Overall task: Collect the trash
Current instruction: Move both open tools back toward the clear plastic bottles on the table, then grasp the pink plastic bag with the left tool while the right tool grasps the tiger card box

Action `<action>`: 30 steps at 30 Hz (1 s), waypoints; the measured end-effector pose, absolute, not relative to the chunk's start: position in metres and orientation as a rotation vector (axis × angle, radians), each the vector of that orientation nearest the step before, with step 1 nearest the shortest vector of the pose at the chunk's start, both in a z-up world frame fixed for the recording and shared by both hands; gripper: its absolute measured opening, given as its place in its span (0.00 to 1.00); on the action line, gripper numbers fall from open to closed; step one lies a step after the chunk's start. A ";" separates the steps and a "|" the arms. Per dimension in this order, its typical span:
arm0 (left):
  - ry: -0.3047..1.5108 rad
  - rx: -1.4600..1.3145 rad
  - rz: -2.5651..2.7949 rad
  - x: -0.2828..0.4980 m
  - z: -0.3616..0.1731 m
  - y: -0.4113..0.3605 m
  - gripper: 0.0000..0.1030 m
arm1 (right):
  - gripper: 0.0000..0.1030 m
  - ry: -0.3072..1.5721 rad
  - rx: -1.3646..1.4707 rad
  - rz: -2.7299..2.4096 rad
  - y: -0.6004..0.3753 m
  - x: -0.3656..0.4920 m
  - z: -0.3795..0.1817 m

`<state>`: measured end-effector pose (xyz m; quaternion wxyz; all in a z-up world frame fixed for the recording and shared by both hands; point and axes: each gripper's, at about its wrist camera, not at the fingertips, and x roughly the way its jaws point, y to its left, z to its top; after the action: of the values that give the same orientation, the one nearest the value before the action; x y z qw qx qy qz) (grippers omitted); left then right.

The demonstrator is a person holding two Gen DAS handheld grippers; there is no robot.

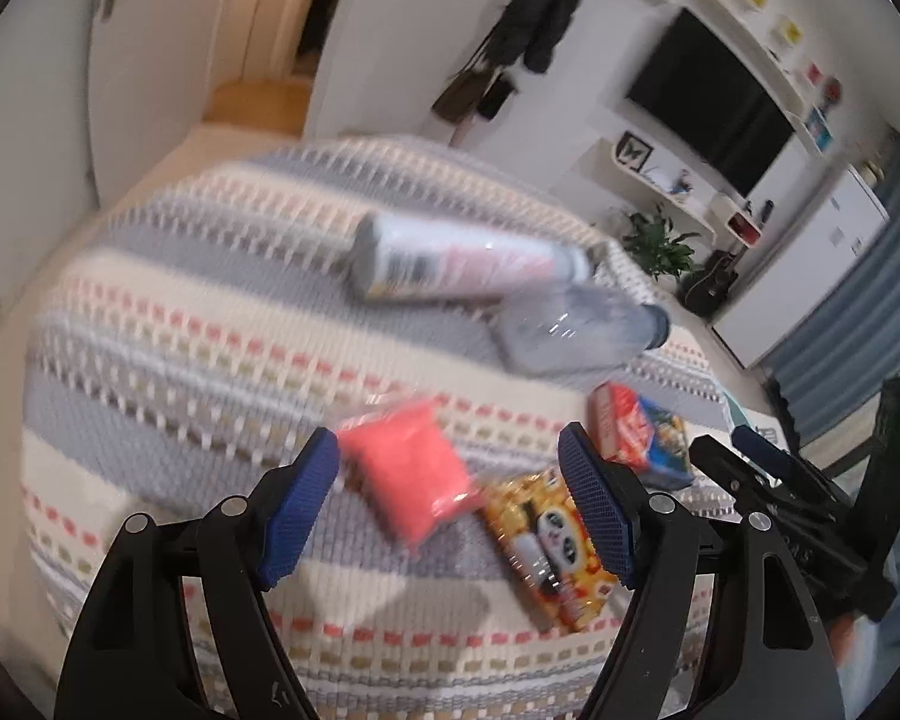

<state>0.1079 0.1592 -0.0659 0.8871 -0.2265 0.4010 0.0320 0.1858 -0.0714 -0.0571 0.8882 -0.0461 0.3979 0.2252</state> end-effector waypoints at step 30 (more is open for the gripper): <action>0.898 -0.239 0.216 0.147 -0.094 0.128 0.49 | 0.89 0.931 -0.249 0.622 -0.048 0.243 -0.102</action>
<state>0.1472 0.1285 -0.0944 0.8883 -0.1152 0.4322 0.1041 0.2426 -0.0482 -0.1022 0.8399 -0.1180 0.4404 0.2944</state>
